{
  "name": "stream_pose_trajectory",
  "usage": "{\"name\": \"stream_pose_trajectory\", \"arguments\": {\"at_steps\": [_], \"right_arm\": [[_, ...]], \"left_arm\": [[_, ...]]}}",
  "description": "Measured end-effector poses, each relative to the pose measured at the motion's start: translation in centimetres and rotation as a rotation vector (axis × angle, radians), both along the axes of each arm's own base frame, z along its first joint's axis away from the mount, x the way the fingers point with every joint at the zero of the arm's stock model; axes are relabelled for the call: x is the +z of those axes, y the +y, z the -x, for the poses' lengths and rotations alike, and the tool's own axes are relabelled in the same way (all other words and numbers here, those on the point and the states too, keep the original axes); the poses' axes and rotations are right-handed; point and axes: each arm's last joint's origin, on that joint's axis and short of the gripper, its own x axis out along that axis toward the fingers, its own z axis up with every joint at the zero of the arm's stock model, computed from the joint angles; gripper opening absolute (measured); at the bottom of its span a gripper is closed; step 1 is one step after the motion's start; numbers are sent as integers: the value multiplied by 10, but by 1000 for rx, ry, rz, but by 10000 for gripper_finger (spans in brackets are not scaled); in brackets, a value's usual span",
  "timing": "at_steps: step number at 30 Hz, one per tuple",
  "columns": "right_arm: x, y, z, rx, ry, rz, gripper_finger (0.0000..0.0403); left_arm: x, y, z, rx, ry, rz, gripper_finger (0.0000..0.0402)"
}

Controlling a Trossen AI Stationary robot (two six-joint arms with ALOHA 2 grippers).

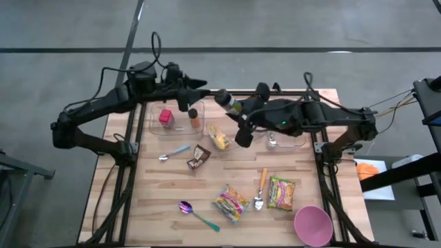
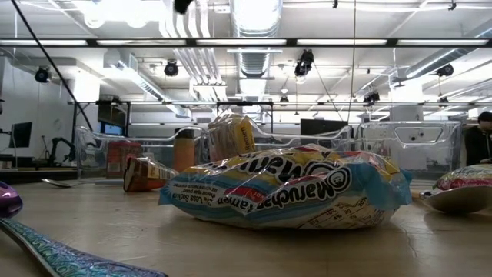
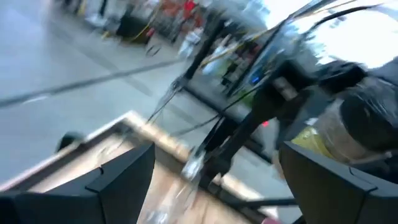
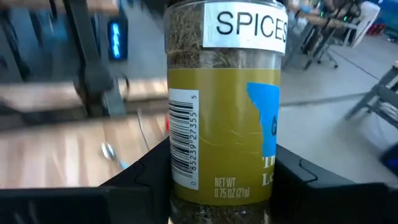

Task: Pick & Place Food Item
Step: Put the green seasoning bottle into the left transparent bin

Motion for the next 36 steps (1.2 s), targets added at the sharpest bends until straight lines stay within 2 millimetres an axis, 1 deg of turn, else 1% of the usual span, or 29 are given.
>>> {"name": "stream_pose_trajectory", "arguments": {"at_steps": [4, 8, 11, 15, 19, 22, 26, 36], "right_arm": [[9, 0, 1, -5, -98, -41, 167], [10, -2, 1, -26, -130, -89, 166], [10, -4, 1, -26, -140, -118, 166], [12, -4, -1, -20, -171, -128, 166], [13, -4, -5, 2, -192, -132, 163], [12, -4, -8, 20, -197, -130, 161], [10, -6, -11, 27, -185, -128, 155], [11, -8, -11, 13, -189, -116, 150]], "left_arm": [[5, -3, -12, -39, -95, -48, 348], [15, -12, -21, -74, -222, -182, 335], [23, -22, -23, -99, -293, -287, 317], [24, -27, -24, -66, -294, -375, 294], [22, -27, -28, -64, -282, -403, 282], [20, -27, -31, -106, -285, -428, 281], [16, -29, -38, -223, -303, -450, 284], [13, -31, -41, -262, -290, -448, 292]]}}
